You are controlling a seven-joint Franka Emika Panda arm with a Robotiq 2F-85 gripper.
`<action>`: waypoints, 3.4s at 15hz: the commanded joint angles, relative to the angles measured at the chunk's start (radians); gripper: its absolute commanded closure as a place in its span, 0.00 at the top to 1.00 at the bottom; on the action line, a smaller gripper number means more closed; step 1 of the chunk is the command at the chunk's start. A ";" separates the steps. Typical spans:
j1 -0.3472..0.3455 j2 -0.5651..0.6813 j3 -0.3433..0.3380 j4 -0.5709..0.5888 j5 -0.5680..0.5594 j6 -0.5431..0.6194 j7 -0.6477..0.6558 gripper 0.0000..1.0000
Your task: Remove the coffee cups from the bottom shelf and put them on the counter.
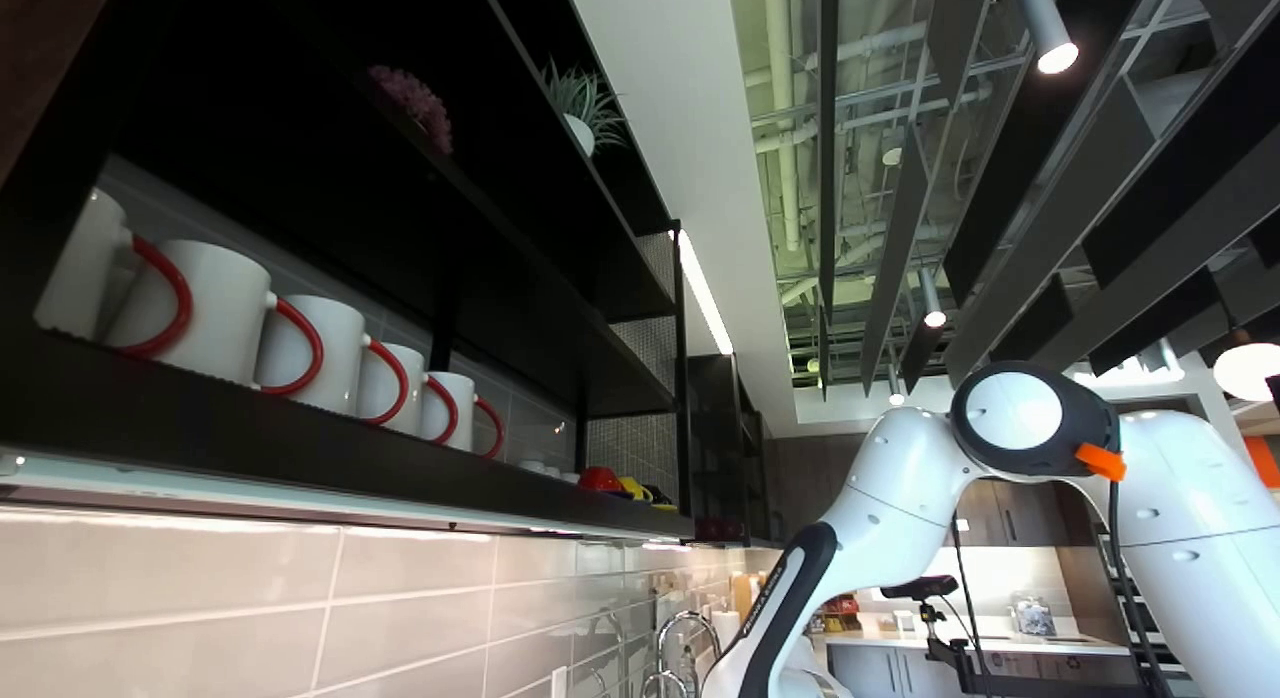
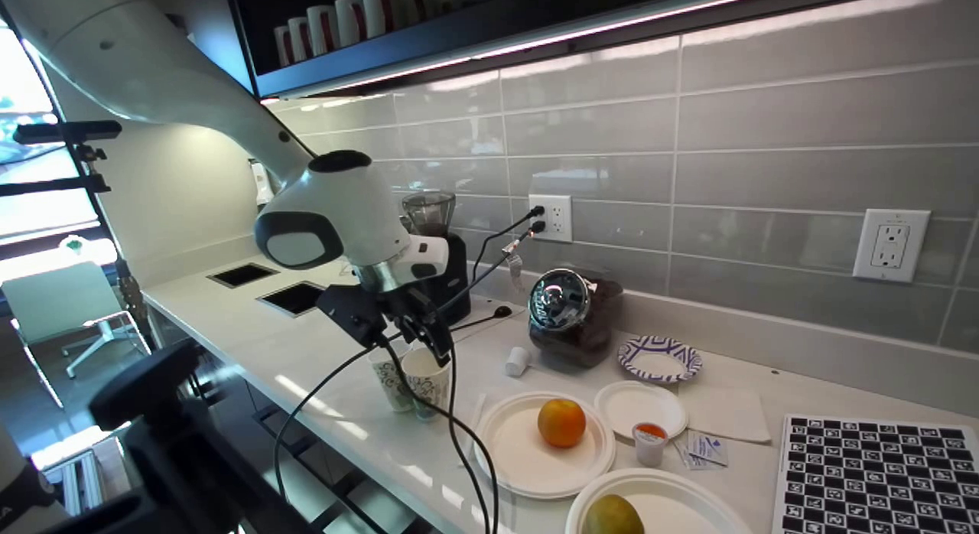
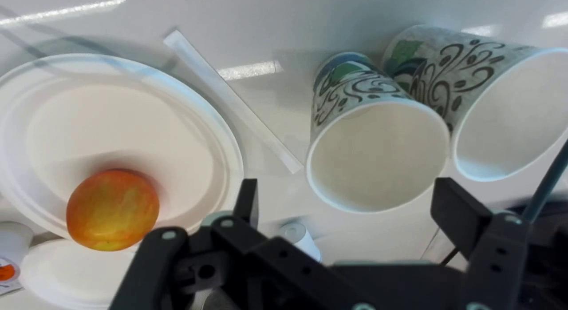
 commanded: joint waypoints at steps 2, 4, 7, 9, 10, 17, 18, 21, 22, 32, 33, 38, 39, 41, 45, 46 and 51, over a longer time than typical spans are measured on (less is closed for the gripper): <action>-0.022 0.039 0.019 0.021 0.094 -0.015 -0.051 1.00; -0.024 0.060 0.019 0.028 0.112 -0.013 -0.055 1.00; -0.029 0.088 0.017 0.038 0.118 -0.013 -0.051 1.00; -0.034 0.102 0.018 0.044 0.121 -0.014 -0.051 0.78; -0.036 0.108 0.019 0.049 0.122 -0.014 -0.050 0.66; -0.052 0.151 0.044 0.094 0.159 -0.019 -0.058 0.18; -0.054 0.156 0.048 0.100 0.164 -0.018 -0.059 0.10; -0.063 0.168 0.061 0.118 0.187 -0.020 -0.064 0.00; -0.067 0.171 0.064 0.122 0.189 -0.019 -0.064 0.00; -0.091 0.159 0.054 0.108 0.177 0.000 -0.049 0.01; -0.097 0.157 0.054 0.106 0.179 0.000 -0.049 0.01; -0.121 0.149 0.051 0.095 0.176 0.003 -0.040 0.01; -0.124 0.149 0.051 0.091 0.177 0.006 -0.038 0.01; -0.132 0.147 0.056 0.087 0.186 0.009 -0.042 0.03; -0.128 0.131 0.062 0.083 0.196 0.008 -0.042 0.42; -0.125 0.121 0.062 0.077 0.192 0.010 -0.041 0.50; -0.072 0.038 0.025 0.029 0.114 0.059 0.028 0.84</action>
